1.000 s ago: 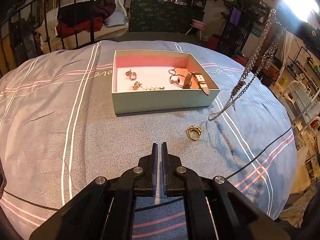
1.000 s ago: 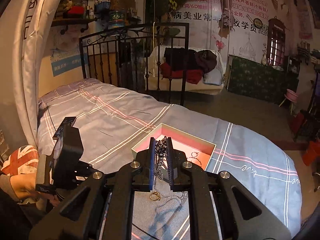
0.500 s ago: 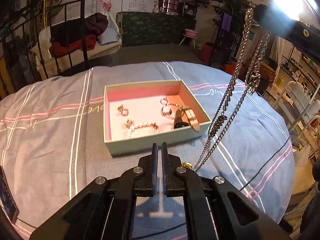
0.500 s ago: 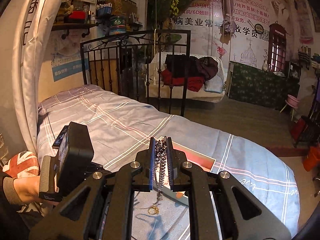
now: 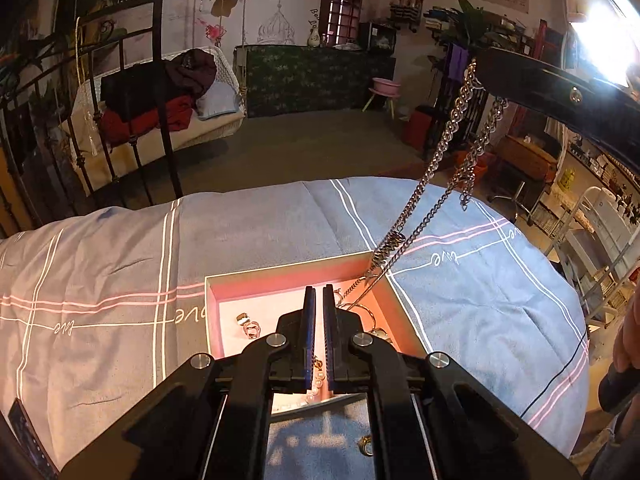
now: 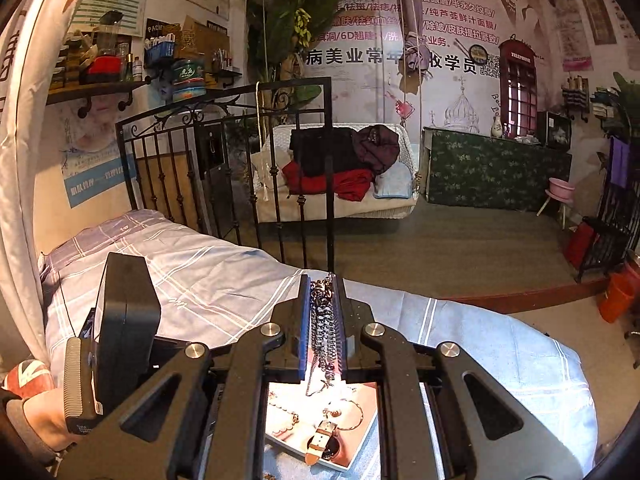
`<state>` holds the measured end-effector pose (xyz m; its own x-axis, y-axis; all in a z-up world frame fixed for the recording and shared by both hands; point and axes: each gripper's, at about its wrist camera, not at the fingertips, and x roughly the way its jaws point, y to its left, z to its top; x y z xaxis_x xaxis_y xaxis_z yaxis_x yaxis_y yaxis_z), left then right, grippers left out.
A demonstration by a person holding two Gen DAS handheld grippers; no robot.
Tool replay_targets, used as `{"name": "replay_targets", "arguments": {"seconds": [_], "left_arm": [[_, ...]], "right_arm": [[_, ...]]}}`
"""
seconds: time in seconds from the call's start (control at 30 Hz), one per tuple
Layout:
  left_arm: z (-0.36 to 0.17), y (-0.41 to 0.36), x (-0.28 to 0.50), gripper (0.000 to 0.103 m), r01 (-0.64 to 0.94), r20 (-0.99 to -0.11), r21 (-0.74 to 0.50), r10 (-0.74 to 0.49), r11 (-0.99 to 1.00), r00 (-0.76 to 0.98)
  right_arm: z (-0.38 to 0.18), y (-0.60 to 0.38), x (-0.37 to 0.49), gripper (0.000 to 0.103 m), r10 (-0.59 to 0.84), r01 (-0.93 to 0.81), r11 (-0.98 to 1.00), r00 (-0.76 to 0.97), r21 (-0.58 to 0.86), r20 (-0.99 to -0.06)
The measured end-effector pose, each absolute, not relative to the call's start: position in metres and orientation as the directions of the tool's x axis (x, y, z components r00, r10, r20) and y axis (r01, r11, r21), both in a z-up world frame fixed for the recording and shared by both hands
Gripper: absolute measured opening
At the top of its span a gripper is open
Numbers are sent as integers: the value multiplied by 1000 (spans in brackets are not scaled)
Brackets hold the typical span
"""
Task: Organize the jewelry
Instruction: 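Lift the chains with the right gripper and carry them over the box, then lower the chains into the box and open the right gripper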
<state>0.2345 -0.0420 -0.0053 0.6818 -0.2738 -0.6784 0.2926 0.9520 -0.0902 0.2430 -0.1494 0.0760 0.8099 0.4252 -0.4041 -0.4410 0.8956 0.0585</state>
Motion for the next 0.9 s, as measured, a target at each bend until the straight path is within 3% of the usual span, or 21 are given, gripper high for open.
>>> {"name": "replay_targets", "arguments": {"seconds": [0.6, 0.9], "left_arm": [[-39, -36, 256, 4, 224, -753, -94, -216, 970, 622], [-46, -33, 260, 4, 203, -766, -99, -205, 974, 609]], "right_arm": [[-29, -117, 270, 11, 392, -473, 879, 632, 68, -669], [-40, -110, 277, 11, 367, -467, 883, 624, 47, -690]]}}
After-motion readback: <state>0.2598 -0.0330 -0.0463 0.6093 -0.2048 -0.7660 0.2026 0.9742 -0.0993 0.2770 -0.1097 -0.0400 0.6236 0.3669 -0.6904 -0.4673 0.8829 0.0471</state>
